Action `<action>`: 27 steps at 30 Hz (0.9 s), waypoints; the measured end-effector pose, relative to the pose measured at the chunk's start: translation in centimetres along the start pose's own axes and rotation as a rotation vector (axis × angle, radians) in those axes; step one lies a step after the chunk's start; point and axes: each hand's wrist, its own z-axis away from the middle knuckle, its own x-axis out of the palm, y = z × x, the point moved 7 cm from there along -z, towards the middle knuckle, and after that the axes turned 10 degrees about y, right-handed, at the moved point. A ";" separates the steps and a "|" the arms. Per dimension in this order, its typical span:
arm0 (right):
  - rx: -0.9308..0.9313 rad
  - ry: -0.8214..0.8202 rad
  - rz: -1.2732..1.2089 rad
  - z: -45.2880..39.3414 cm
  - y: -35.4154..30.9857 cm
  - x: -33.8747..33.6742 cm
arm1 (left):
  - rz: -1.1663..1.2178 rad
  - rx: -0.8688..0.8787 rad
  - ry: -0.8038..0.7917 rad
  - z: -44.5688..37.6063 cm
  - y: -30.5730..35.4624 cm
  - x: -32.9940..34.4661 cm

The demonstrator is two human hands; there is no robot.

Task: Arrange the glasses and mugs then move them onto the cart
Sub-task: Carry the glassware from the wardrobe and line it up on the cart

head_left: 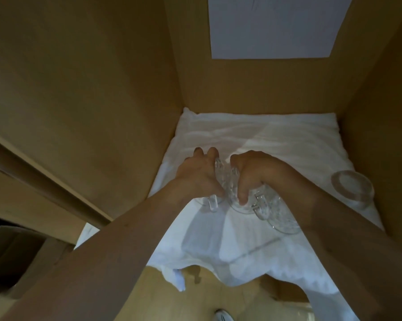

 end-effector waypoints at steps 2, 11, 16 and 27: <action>-0.004 0.015 0.001 0.1 0.0 0.1 | -0.001 0.000 0.010 0.0 0.0 0.1; 0.053 0.176 0.009 2.8 -1.1 0.2 | 0.046 -0.055 0.095 2.4 0.0 -0.4; 0.129 0.369 -0.116 6.4 -1.8 -2.0 | 0.004 -0.022 0.146 4.5 -0.4 -3.6; 0.382 1.122 -1.186 21.0 -0.6 -6.6 | 0.845 -0.125 0.474 10.5 -2.1 -16.0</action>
